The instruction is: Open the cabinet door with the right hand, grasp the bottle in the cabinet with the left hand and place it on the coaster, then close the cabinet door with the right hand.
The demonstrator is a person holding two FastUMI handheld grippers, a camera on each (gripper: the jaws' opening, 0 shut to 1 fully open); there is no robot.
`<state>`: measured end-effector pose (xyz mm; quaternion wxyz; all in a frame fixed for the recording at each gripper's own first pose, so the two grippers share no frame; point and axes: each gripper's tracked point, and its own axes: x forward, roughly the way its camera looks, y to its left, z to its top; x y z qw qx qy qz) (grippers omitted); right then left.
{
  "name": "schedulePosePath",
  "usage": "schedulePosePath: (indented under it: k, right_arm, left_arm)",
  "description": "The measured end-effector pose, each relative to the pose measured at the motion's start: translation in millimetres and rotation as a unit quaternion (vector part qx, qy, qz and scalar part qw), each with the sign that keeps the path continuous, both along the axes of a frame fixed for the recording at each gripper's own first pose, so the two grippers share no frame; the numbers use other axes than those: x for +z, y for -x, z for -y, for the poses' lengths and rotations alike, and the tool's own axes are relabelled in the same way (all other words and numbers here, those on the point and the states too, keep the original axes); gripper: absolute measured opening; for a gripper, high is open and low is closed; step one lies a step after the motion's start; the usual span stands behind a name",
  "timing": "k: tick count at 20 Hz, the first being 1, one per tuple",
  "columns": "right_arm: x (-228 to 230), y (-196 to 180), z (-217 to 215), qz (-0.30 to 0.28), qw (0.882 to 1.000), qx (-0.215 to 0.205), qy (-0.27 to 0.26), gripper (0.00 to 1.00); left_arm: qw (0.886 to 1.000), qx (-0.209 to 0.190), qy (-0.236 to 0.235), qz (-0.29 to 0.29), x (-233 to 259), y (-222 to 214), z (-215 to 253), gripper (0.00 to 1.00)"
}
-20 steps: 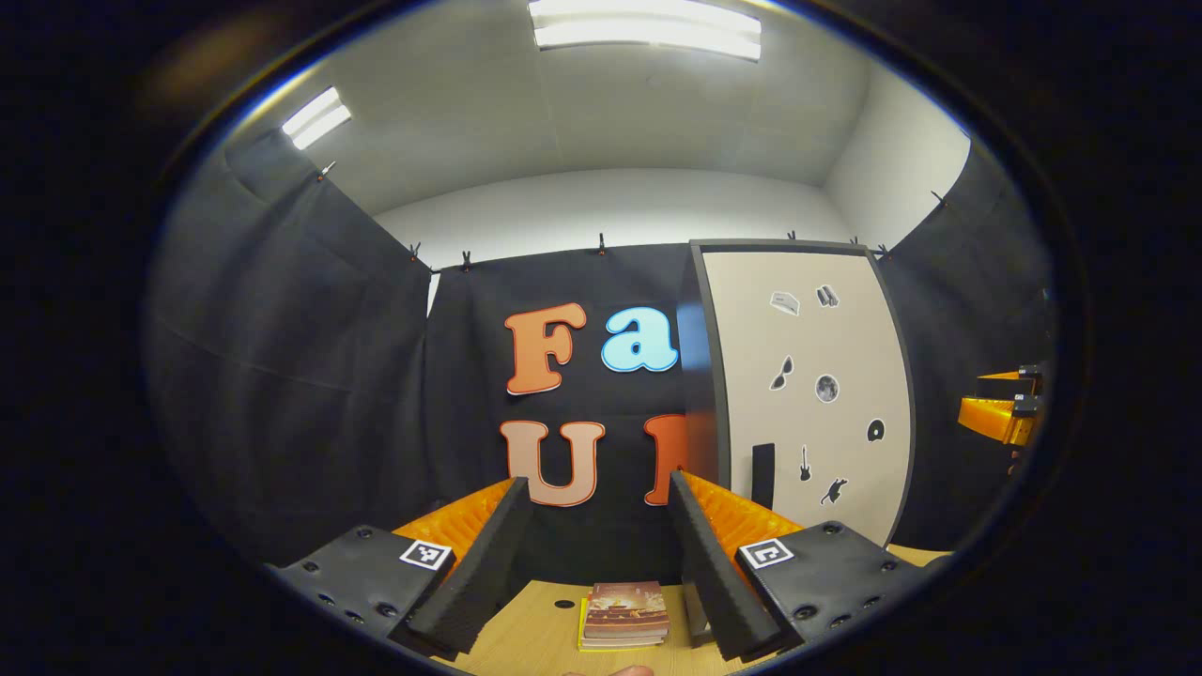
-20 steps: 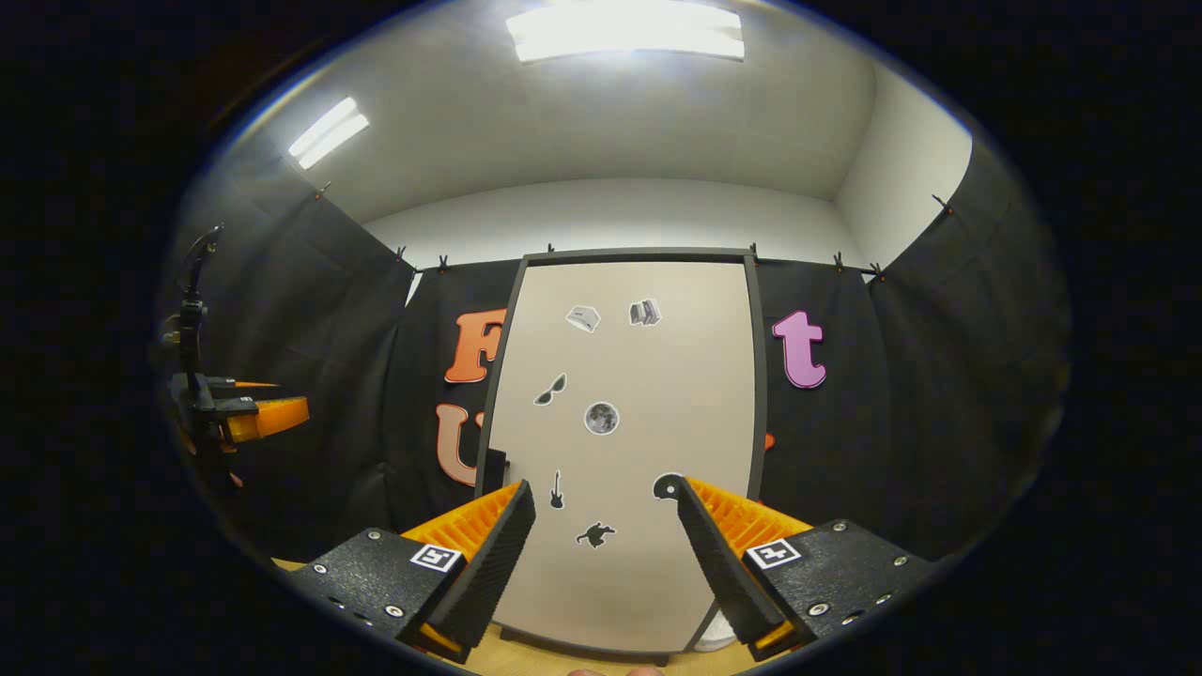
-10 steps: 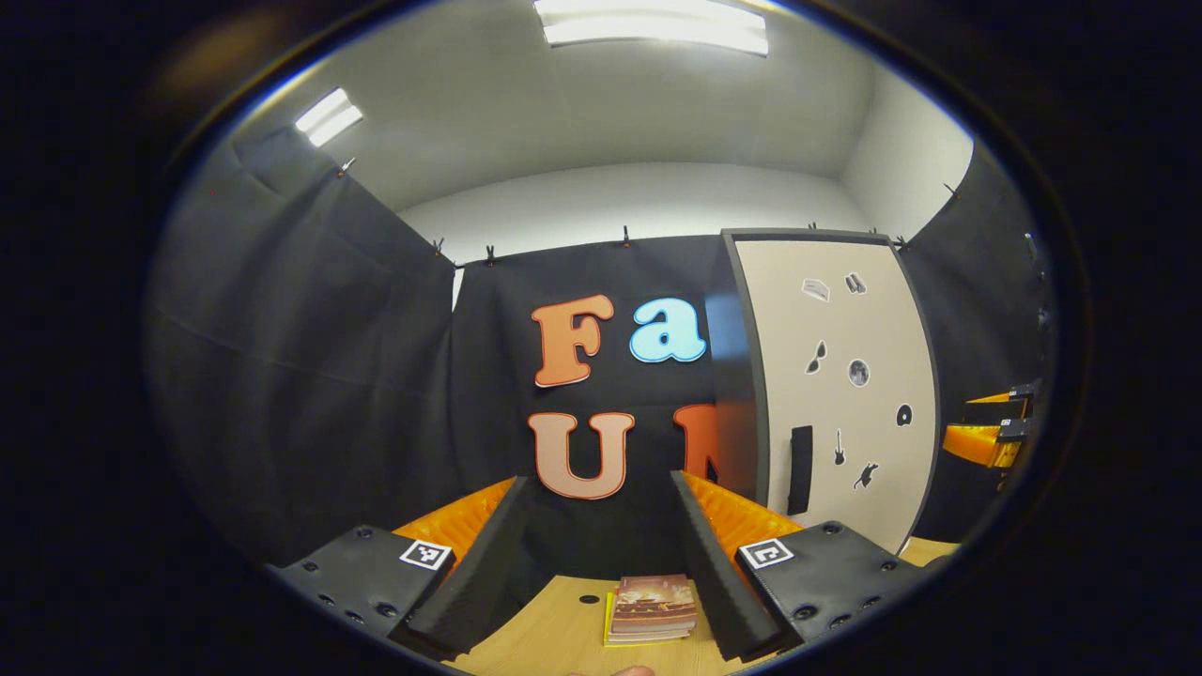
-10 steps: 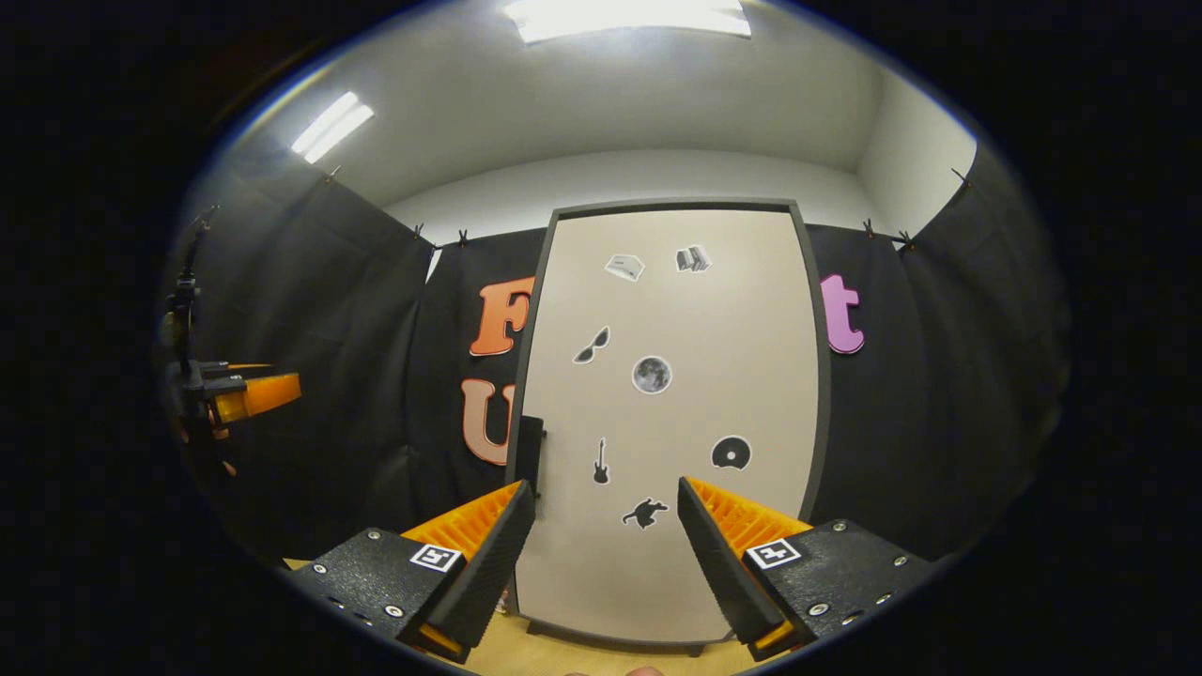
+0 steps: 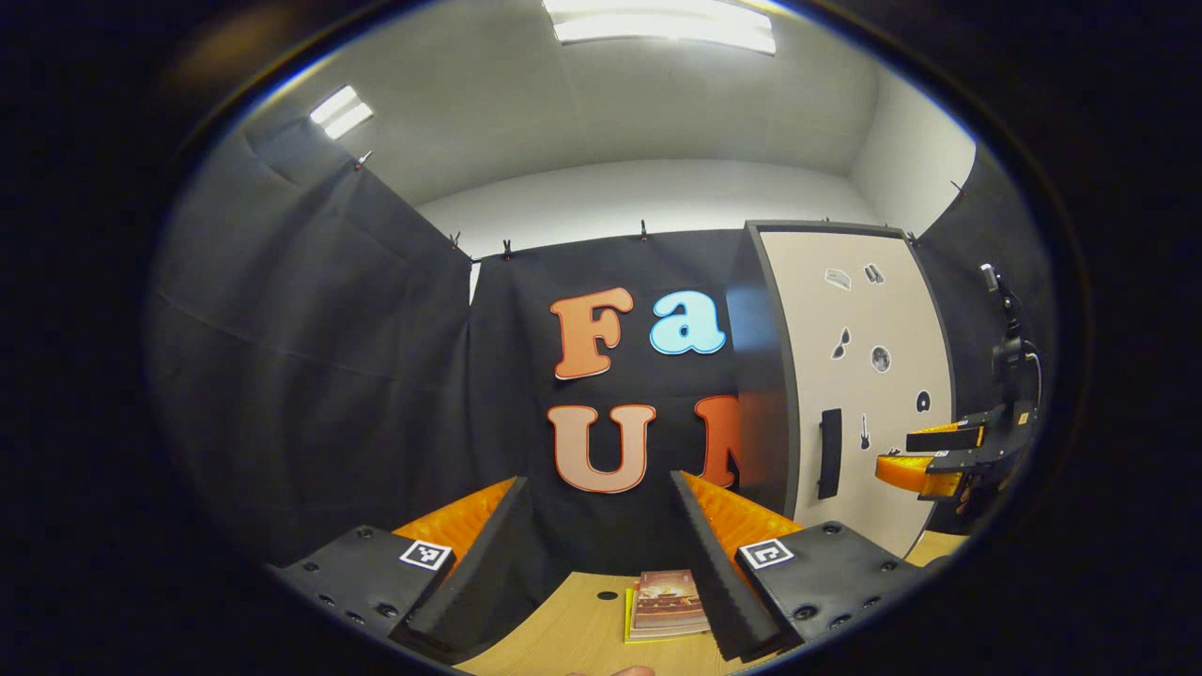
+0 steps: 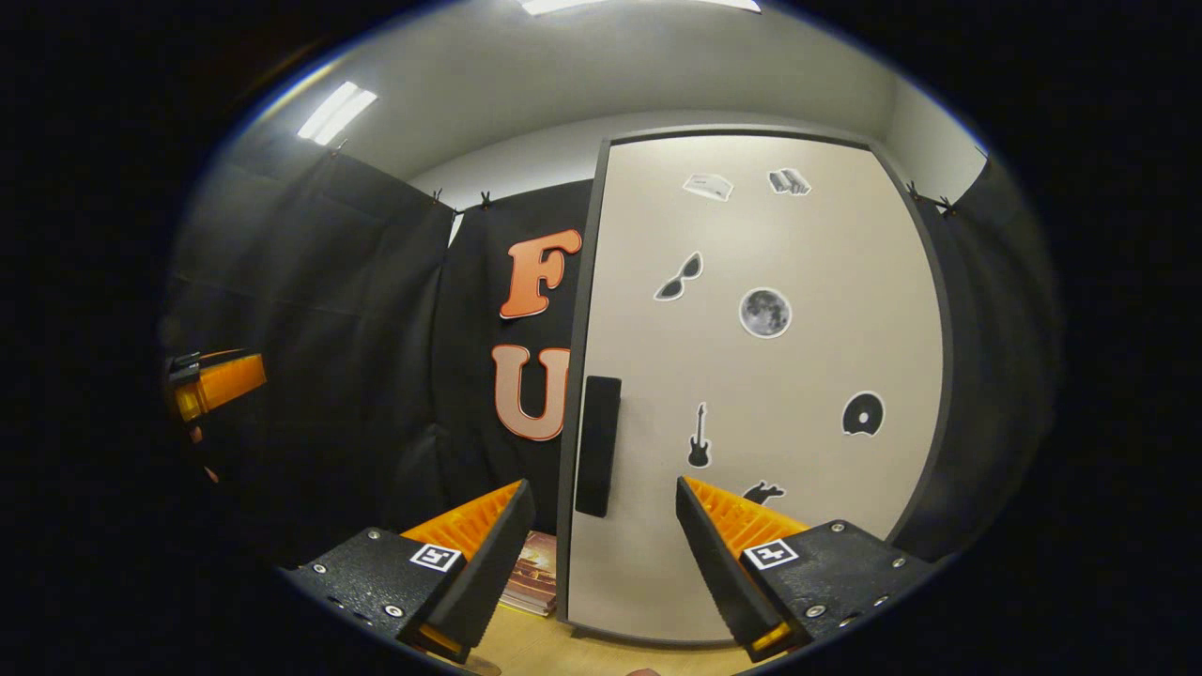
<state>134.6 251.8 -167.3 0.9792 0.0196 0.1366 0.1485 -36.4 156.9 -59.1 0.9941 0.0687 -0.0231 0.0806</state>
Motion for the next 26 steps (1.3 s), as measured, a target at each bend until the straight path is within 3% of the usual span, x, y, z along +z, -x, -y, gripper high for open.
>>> schedulePosePath:
  k: [3,4,5,7,8,11,13,14,16,18,19,20,26]
  right_arm:
    - [-11.0,-26.8,-12.8,-0.005,1.000,-0.011,0.001,0.92]
    - [-14.5,-35.0,-15.1,-0.008,1.000,-0.017,-0.001,0.92]
    - [-18.0,-43.3,-17.8,-0.011,1.000,-0.022,-0.005,0.91]
    - [-24.4,-57.5,-20.5,-0.018,0.999,-0.037,-0.010,0.89]
    - [-28.9,-63.6,-22.0,-0.024,0.999,-0.044,-0.013,0.84]
    - [-40.1,-75.9,-29.7,-0.051,0.997,-0.050,-0.031,0.78]
    - [-41.7,-85.7,-25.0,-0.061,0.995,-0.068,-0.039,0.68]
    - [-41.1,-89.3,-22.7,-0.065,0.994,-0.074,-0.044,0.57]
    - [-42.5,-89.8,-28.4,-0.082,0.992,-0.068,-0.061,0.43]
    - [-42.8,-91.2,-27.8,-0.088,0.991,-0.072,-0.065,0.32]
    - [-44.1,-90.2,-27.9,-0.089,0.992,-0.072,-0.060,0.35]
    - [-43.2,-89.7,-28.2,-0.087,0.992,-0.069,-0.055,0.31]
    - [-36.7,-77.3,-26.5,-0.078,0.994,-0.040,-0.065,0.24]
  left_arm:
    - [1.000,0.007,-0.001,0.001,-2.7,-2.8,-14.4,0.95]
    - [1.000,0.009,-0.001,0.001,-3.4,-3.2,-17.9,1.00]
    - [1.000,0.010,0.000,0.001,-4.6,-5.1,-21.4,0.96]
    - [1.000,0.013,0.000,-0.004,-11.1,-8.1,-27.9,1.00]
    - [1.000,0.014,0.000,-0.007,-13.5,-9.3,-32.1,0.96]
    - [1.000,0.020,-0.001,-0.013,-18.3,-12.8,-42.5,0.95]
    - [1.000,0.022,-0.002,-0.016,-19.5,-14.6,-46.4,1.00]
    - [1.000,0.025,-0.005,-0.018,-19.8,-15.0,-48.2,0.91]
    - [0.999,0.026,-0.010,-0.020,-19.8,-15.8,-48.6,0.96]
    - [0.999,0.024,-0.009,-0.021,-18.9,-14.1,-45.8,0.92]
    - [1.000,0.022,-0.006,-0.020,-18.4,-14.3,-44.2,0.92]
    - [1.000,0.019,-0.002,-0.022,-19.2,-13.6,-43.4,0.96]
    - [0.999,0.009,0.004,-0.035,-25.1,-18.4,-41.3,0.92]
